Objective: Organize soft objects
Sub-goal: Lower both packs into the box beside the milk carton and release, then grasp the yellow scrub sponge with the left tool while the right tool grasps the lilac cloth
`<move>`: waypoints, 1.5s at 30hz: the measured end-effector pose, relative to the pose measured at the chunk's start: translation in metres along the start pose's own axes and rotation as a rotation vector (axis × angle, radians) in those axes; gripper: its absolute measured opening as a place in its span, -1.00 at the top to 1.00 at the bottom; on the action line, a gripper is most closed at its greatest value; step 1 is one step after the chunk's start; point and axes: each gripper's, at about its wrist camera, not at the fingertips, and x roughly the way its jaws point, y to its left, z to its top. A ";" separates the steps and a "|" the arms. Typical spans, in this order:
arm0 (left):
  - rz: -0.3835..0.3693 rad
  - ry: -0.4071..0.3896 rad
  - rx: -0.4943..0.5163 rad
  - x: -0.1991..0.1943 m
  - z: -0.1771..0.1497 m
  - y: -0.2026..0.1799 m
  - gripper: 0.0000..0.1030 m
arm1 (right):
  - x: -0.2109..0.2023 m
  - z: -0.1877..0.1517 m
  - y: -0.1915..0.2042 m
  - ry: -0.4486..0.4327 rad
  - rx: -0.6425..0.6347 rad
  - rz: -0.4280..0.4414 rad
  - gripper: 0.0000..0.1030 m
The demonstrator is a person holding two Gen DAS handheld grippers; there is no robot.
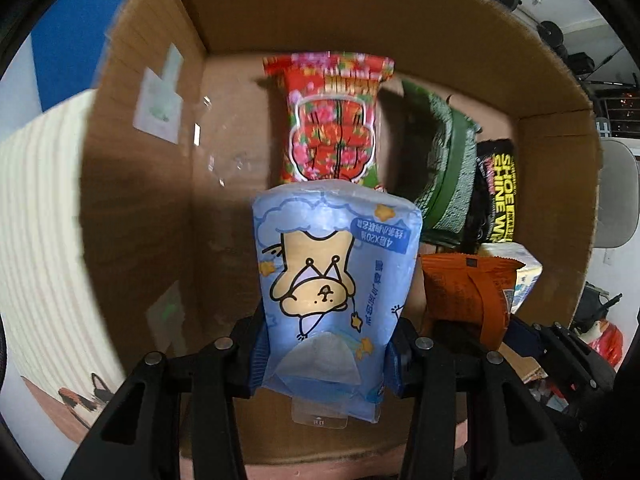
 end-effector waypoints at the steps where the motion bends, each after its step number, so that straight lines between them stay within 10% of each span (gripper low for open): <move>1: 0.000 0.006 0.000 0.002 0.000 0.000 0.17 | 0.003 0.001 -0.001 -0.002 -0.003 -0.002 0.15; 12: -0.019 0.076 0.002 0.019 -0.001 -0.003 0.07 | 0.018 0.005 0.003 0.060 -0.035 -0.009 0.13; 16: -0.027 0.008 0.008 0.001 -0.006 -0.004 -0.53 | 0.015 0.005 0.004 0.047 -0.038 -0.018 -0.54; 21: 0.000 -0.084 0.016 -0.029 -0.017 -0.003 -0.94 | -0.002 0.005 0.007 0.027 -0.039 -0.046 -0.74; 25: 0.046 -0.160 0.027 -0.052 -0.035 -0.004 -0.95 | -0.021 -0.004 0.009 -0.013 -0.031 -0.075 -1.00; 45: 0.254 -0.508 -0.020 -0.109 -0.144 -0.021 -0.96 | -0.103 -0.109 -0.021 -0.280 0.024 -0.086 -1.00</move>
